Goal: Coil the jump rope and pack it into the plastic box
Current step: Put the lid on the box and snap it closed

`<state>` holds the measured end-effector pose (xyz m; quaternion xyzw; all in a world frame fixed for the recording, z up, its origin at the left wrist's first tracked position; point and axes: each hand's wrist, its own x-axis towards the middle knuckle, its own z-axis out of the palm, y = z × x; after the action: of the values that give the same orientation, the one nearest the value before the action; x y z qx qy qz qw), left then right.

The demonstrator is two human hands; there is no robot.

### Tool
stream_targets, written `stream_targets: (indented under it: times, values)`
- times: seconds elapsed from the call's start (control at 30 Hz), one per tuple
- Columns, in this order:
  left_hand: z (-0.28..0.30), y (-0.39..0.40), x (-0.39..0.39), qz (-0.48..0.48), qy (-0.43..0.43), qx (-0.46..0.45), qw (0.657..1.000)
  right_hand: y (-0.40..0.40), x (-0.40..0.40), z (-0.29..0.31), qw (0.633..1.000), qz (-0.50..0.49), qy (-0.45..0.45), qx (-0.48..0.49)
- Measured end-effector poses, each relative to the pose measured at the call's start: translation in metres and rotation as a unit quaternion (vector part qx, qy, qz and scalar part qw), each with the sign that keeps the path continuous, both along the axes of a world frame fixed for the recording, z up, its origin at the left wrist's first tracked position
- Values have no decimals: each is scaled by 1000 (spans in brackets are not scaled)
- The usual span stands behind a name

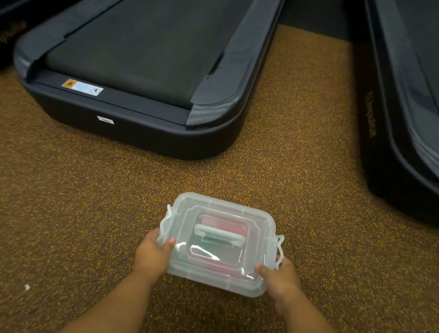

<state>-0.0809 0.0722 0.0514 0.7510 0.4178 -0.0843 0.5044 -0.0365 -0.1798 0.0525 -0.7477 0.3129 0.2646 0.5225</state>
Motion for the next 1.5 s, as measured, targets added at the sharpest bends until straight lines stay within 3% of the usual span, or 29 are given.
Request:
stream_targets:
  times: [0.33,0.87,1.3,1.5]
  values:
    - [-3,0,2,-36,54,1,998,4,11,6,991,79,-3,-109]
    - [-9,3,10,-58,45,54,996,11,16,13,972,137,9,-189]
    - [-14,7,11,-77,35,54,995,3,22,13,989,103,0,-110]
    - [-16,8,12,-105,57,88,989,8,20,10,982,112,-27,-152]
